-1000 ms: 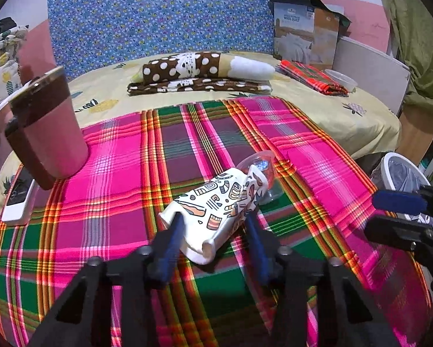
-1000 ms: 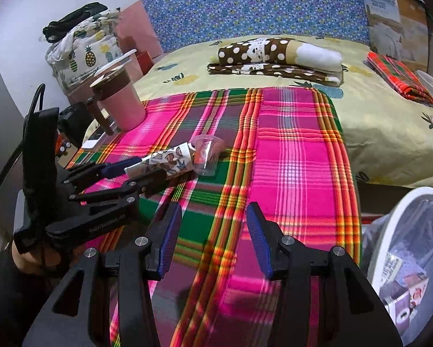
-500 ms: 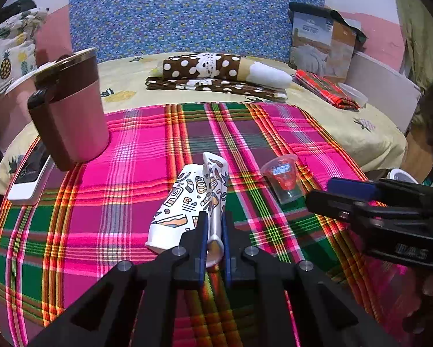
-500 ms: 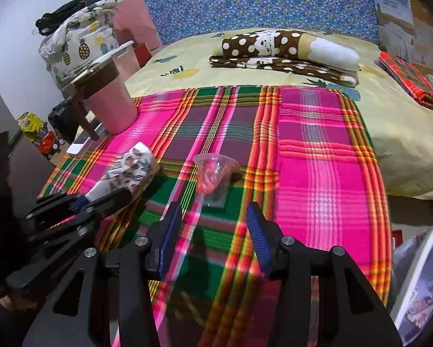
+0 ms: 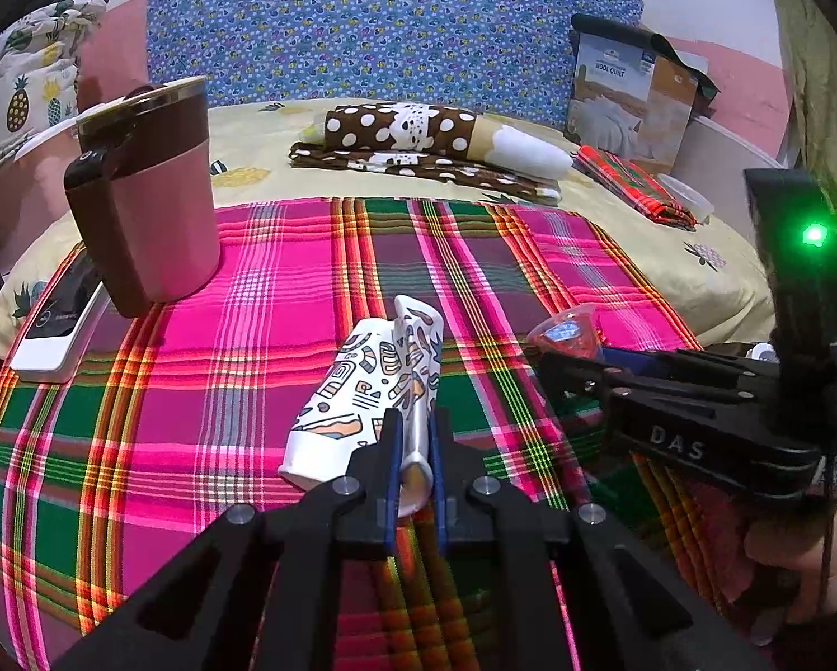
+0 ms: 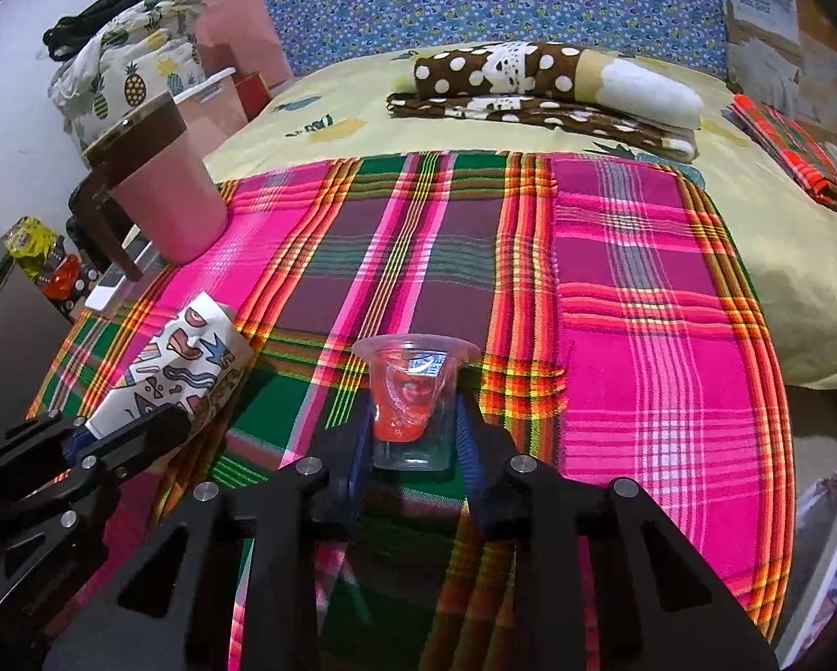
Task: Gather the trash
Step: 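Carry the paper cup and plastic cup over the white trash bin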
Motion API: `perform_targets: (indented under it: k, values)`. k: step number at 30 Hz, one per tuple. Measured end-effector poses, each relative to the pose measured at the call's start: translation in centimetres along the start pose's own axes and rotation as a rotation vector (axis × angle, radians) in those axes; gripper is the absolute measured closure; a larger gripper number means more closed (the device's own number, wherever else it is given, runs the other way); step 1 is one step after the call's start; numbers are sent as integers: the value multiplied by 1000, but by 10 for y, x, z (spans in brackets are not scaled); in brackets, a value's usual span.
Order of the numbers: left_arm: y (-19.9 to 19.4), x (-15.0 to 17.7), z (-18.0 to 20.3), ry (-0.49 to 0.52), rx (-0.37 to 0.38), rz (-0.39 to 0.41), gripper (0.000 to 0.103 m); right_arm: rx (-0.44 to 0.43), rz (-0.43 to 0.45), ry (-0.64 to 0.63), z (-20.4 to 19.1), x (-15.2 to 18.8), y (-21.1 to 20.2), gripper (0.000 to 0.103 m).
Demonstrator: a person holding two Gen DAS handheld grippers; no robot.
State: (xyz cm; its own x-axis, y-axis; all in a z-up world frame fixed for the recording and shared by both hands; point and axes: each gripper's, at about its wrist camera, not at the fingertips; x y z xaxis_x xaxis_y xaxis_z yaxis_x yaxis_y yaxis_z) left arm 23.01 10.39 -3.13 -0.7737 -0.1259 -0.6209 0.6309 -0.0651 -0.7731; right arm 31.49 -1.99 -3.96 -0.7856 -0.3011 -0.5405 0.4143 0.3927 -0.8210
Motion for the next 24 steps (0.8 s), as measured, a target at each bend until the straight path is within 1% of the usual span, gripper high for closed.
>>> perform_targets:
  k: [6, 12, 17, 24]
  values:
    - [-4, 2, 4, -1, -2, 4, 93, -27, 43, 0, 0, 9, -22, 73]
    - [-19, 9, 17, 7, 6, 13, 93, -45, 73, 3, 2, 24, -48, 73]
    - [-34, 21, 29, -1, 19, 15, 93, -56, 94, 5, 6, 37, -71, 73]
    - [-61, 41, 57, 17, 55, 30, 93, -43, 105, 14, 7, 61, -96, 73]
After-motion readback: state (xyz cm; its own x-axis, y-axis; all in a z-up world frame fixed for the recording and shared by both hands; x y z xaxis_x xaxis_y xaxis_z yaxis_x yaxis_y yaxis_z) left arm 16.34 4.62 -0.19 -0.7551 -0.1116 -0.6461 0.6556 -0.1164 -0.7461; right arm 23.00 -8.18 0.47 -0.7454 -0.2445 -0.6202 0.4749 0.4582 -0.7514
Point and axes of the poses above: each gripper's, at about its wrist camera, not at the fingertips, and y roughly the way its jaws point, z to its right, x to its underside, and after that the axes turned 6 degrees about -z, right-handed
